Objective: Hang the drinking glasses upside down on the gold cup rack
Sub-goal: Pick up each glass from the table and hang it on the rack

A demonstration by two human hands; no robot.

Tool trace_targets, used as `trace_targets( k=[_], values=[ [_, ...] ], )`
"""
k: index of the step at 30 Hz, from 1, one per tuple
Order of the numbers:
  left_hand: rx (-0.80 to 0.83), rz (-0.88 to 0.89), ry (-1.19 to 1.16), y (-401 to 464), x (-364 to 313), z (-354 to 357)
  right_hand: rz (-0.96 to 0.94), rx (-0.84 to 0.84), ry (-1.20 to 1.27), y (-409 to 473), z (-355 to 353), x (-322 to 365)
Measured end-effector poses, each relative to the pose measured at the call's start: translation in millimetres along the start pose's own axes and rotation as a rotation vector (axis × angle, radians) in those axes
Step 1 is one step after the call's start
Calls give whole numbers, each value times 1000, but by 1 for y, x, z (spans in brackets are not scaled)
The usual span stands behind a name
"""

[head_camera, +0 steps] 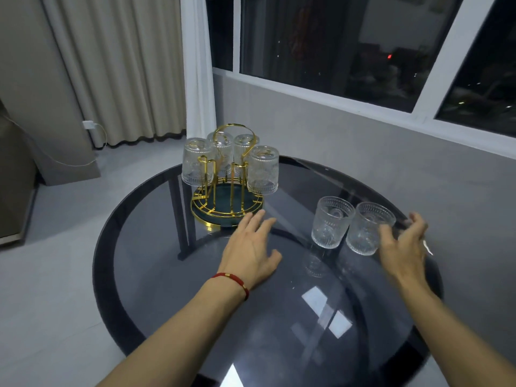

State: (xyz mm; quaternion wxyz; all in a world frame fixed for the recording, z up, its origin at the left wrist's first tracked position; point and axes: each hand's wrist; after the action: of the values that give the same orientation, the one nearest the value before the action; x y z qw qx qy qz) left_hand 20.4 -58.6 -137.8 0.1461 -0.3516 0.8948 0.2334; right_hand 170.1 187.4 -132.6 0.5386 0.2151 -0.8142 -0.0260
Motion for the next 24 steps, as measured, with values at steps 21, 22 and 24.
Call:
trace_targets(
  k=[21,22,24],
  values=[
    [71,-120,-668,-16,-39,-30,-232,146,143,-24,-48,18],
    [82,-134,-791,-17,-42,-32,-268,217,159,-30,-46,27],
    [127,-166,-1068,-19,-45,-37,-332,368,157,-49,-32,43]
  ],
)
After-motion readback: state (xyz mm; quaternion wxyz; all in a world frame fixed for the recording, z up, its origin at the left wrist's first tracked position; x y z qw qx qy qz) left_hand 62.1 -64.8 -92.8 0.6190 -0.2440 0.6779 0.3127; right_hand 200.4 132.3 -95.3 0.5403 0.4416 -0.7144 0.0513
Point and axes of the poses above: each hand's wrist, its own y-axis towards the middle knuckle, its own z-axis out of the palm, x = y × z, and after that the axes turned 4 degrees about -x, right-handed
